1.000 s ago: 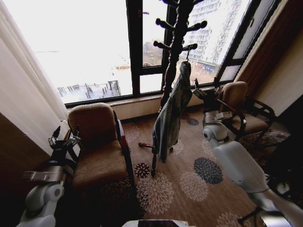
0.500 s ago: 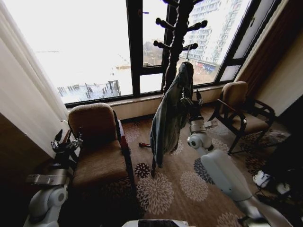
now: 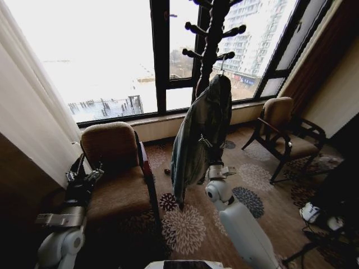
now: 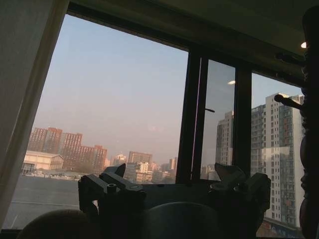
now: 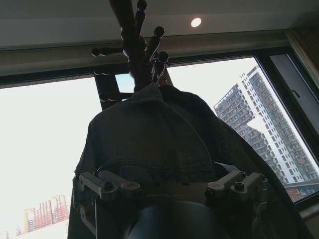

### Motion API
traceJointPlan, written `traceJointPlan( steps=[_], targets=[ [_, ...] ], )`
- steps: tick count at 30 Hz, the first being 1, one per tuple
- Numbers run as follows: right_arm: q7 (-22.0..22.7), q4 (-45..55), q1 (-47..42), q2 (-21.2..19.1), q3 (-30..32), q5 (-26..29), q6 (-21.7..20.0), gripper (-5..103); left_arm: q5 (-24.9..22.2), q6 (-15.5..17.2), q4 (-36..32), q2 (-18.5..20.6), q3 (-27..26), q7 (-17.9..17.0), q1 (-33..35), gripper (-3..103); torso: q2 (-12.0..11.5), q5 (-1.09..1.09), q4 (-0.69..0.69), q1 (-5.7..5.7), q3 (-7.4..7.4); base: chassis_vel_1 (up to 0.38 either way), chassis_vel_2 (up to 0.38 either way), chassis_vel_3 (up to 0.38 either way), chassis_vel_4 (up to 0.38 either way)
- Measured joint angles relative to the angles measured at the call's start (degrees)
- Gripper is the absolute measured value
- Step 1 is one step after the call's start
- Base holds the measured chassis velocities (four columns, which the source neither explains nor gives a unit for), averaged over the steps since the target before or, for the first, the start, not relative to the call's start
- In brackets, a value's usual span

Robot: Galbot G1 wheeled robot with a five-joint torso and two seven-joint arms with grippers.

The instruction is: Pick up the clothes from the bed and hang them on the clothes hanger.

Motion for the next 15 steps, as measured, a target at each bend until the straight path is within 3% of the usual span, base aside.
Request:
traceJointPlan(
  steps=[6,15],
  targets=[
    [3.27,11.66,-10.44,-0.51,4.63,-5.83,-6.3,100,-1.34,0.88,-4.41,-0.19,0.4,-1.27,2.68,100,0.01,0.0,-0.02,-0.01,0.0,0.0,0.0,0.0,0.0],
    [0.83,12.87,-12.61,-1.79,9.45,-4.32,-4.32,100,-2.58,1.82,-6.12,0.05,0.81,-1.41,3.51,100,0.0,0.01,-0.01,0.02,0.01,0.0,0.0,0.0,0.0]
  ],
)
